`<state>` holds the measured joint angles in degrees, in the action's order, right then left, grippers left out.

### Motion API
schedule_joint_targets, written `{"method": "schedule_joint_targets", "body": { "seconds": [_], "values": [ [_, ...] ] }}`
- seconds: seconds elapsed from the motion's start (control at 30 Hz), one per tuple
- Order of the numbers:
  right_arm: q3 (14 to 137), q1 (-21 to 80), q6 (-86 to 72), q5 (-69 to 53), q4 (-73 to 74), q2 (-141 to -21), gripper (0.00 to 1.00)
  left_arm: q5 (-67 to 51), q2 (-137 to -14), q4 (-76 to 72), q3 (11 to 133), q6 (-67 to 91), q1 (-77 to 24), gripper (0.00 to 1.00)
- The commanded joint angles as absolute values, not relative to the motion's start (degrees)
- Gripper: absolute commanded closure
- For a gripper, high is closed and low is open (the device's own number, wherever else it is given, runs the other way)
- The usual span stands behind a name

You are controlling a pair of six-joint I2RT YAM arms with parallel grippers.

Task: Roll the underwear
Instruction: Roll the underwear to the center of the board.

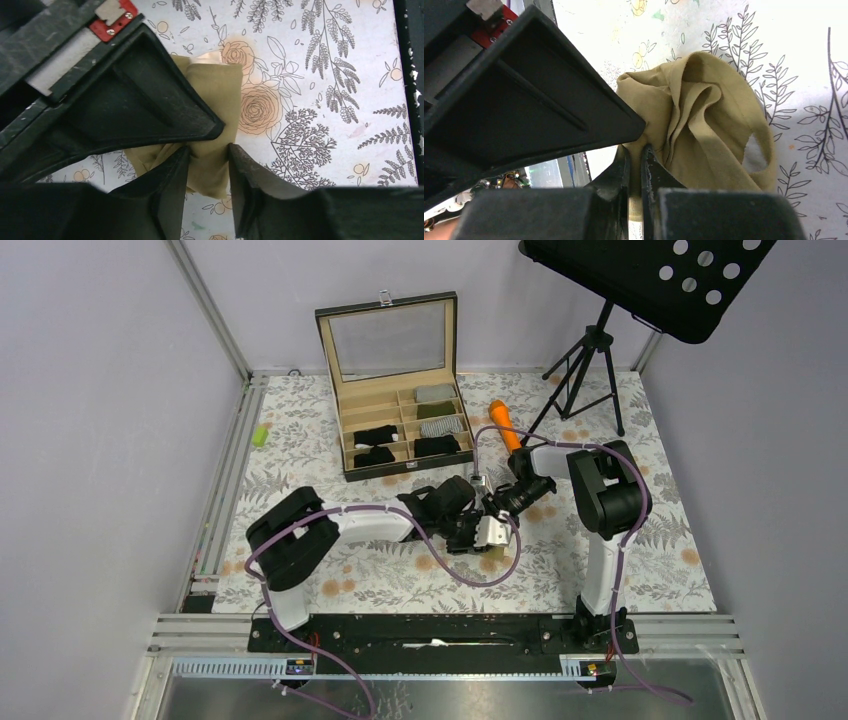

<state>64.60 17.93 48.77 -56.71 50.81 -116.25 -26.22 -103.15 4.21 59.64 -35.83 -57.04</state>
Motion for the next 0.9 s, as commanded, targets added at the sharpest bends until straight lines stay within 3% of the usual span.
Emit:
{"method": "schedule_joint_targets", "body": {
  "seconds": [0.0,0.2,0.47,0.53,0.87],
  "values": [
    [63.13,18.03,49.89,-44.83,48.18,-119.02,0.97,-24.71,-104.36,1.41,61.56,-37.76,-58.0,0.68],
    [62.99,18.02,49.58,-44.74,48.13,-118.69,0.93,-23.68,-106.01,2.73,61.61,-38.83,-58.01,0.71],
    [67.02,18.06,46.8,-50.42,54.42,-110.39,0.62,-27.54,-107.25,8.23,62.13,-37.71,-57.96,0.97],
    [68.42,18.09,46.63,-51.57,56.79,-108.71,0.55,-28.02,-107.27,9.77,62.29,-37.16,-57.93,1.0],
    [65.6,16.15,38.17,-41.77,48.62,-96.37,0.6,-31.6,-108.98,20.5,66.83,-34.33,-57.41,1.0]
  ]
}}
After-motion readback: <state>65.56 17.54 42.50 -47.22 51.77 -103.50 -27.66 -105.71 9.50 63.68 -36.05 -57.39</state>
